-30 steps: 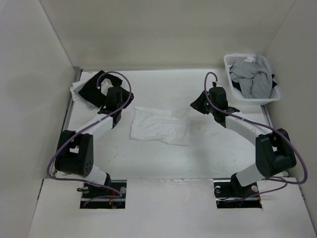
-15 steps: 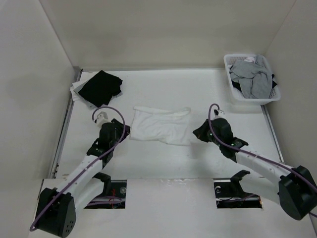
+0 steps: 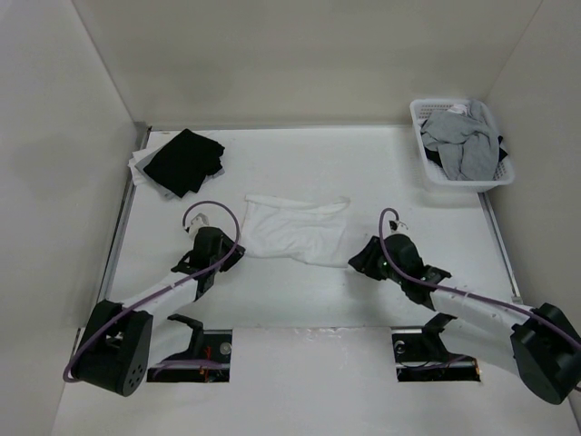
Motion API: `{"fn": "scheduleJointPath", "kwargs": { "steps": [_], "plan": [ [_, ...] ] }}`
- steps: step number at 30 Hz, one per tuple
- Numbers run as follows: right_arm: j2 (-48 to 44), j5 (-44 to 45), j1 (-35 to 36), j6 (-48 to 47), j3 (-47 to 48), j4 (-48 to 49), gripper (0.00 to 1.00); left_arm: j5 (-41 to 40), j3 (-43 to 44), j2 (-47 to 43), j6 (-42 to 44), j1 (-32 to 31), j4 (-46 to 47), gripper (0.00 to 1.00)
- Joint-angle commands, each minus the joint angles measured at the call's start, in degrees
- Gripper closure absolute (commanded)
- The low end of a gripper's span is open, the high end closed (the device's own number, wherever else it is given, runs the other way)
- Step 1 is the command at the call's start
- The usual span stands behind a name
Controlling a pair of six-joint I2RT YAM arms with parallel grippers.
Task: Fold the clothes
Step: Fold the tank top
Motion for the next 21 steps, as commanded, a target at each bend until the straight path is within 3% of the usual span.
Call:
{"fn": "scheduleJointPath", "kwargs": {
  "steps": [1, 8, 14, 21],
  "plan": [
    [1.14, 0.87, 0.44, 1.89, -0.62, 2.22, 0.58, -0.63, -0.85, 0.34, -0.81, 0.64, 2.55, 0.73],
    [6.68, -2.65, 0.44, 2.32, -0.18, 6.00, 0.59, -0.46, -0.50, 3.33, -0.10, 1.17, 4.57, 0.87],
    [11.07, -4.67, -0.70, 3.64, -0.45, 10.65, 0.59, -0.46, -1.11, 2.37, 0.07, 2.57, 4.92, 0.91],
    [13.45, -3.97, -2.46, 5.05, -0.80, 14.09, 0.80, -0.46, -0.85, 2.10, 0.51, 2.93, 5.45, 0.93]
  ]
}}
